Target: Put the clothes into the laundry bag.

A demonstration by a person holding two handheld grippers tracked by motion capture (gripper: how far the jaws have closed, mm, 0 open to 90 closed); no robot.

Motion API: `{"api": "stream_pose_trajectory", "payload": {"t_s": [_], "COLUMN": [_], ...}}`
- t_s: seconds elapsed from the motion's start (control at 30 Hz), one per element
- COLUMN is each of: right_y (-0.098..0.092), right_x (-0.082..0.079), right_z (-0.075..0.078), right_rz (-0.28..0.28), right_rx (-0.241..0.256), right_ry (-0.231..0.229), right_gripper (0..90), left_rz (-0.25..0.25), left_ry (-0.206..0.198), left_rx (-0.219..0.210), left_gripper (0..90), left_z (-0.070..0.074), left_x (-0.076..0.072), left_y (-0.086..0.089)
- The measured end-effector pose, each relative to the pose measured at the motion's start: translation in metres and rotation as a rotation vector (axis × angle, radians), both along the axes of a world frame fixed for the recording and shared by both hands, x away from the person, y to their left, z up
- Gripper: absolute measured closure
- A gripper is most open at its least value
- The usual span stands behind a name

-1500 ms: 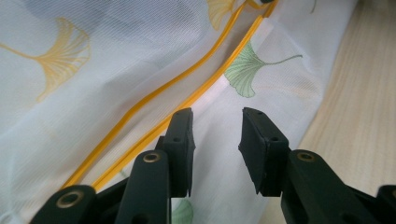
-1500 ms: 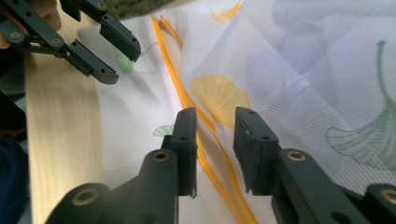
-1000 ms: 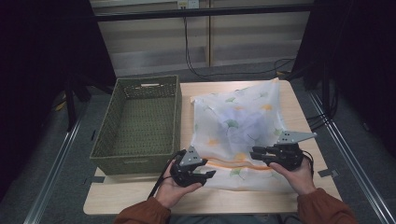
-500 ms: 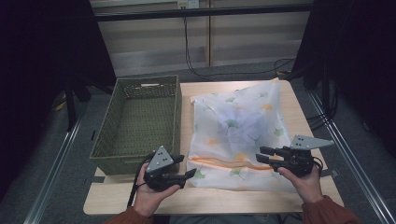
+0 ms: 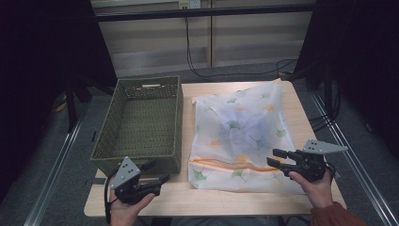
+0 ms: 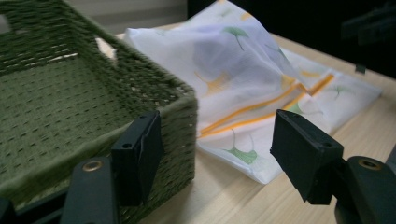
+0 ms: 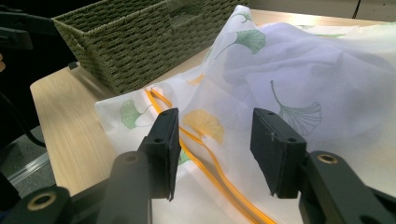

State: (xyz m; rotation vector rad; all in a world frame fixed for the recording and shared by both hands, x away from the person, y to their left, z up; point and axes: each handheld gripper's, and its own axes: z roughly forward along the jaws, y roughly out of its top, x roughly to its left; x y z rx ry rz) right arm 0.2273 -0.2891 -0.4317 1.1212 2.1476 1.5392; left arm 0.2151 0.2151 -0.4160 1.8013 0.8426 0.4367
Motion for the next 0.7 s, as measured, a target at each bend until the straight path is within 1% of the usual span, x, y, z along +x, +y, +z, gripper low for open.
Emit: {"api": "stream_pose_trajectory", "payload": {"t_s": [0.03, 0.07, 0.1, 0.13, 0.17, 0.23, 0.27, 0.3, 0.33, 0.37, 0.4, 0.47, 0.5, 0.57, 0.63, 0.67, 0.7], "right_y": [-0.004, -0.004, -0.01, -0.012, -0.015, -0.019, -0.02, -0.022, -0.023, -0.024, -0.026, -0.028, -0.031, -0.034, -0.035, -0.036, -0.036], "right_x": [-0.001, -0.001, -0.002, -0.003, -0.003, -0.005, -0.006, -0.008, -0.008, -0.009, -0.011, -0.012, -0.014, -0.015, -0.016, -0.014, -0.014], "right_z": [0.001, 0.001, 0.0, -0.001, -0.002, -0.006, -0.009, -0.01, -0.011, -0.012, -0.013, -0.013, -0.013, -0.013, -0.013, -0.015, -0.015], "right_rz": [-0.013, -0.013, -0.026, -0.039, -0.044, -0.057, -0.057, -0.057, -0.055, -0.057, -0.062, -0.062, -0.075, -0.077, -0.083, -0.095, -0.095], "right_rx": [-0.003, -0.003, -0.005, -0.017, -0.018, -0.011, -0.013, -0.01, -0.003, 0.005, 0.011, 0.019, 0.022, 0.034, 0.032, 0.055, 0.055], "right_ry": [-0.008, -0.008, -0.012, -0.017, -0.013, 0.003, 0.006, 0.014, 0.023, 0.032, 0.037, 0.037, 0.037, 0.027, 0.026, 0.028, 0.028], "right_gripper": [51.8, 51.8, 51.8, 51.8, 51.8, 51.8, 51.8, 51.8, 51.6, 50.2, 49.9, 49.7, 47.9, 46.4, 45.1, 43.2, 43.2], "left_rz": [0.003, 0.005, 0.018, 0.022, 0.027, 0.038, 0.038, 0.073, 0.089, 0.091, 0.101, 0.107, 0.106, 0.11, 0.113, 0.116, 0.112], "left_ry": [-0.002, 0.0, 0.008, 0.012, 0.015, -0.005, -0.005, -0.009, 0.005, 0.021, 0.027, 0.027, 0.018, 0.022, 0.021, 0.019, 0.02], "left_rx": [0.002, 0.011, 0.029, 0.021, 0.029, 0.06, 0.06, 0.05, 0.033, 0.007, 0.0, 0.007, 0.021, 0.018, 0.021, 0.033, 0.031], "left_gripper": [31.7, 31.7, 31.7, 31.7, 31.7, 31.7, 31.7, 31.7, 31.7, 31.7, 31.6, 31.2, 31.3, 31.3, 31.3, 31.3, 31.3], "left_z": [-0.001, -0.002, -0.005, -0.007, -0.008, -0.01, -0.01, -0.011, -0.012, -0.012, -0.013, -0.013, -0.013, -0.013, -0.014, -0.014, -0.014], "left_x": [-0.001, -0.002, -0.002, -0.003, -0.004, -0.005, -0.005, -0.006, -0.006, -0.006, -0.006, -0.006, -0.008, -0.008, -0.007, -0.007, -0.007], "left_y": [0.003, 0.005, 0.011, 0.013, 0.016, 0.021, 0.021, 0.028, 0.032, 0.036, 0.038, 0.039, 0.039, 0.039, 0.039, 0.04, 0.04]}}
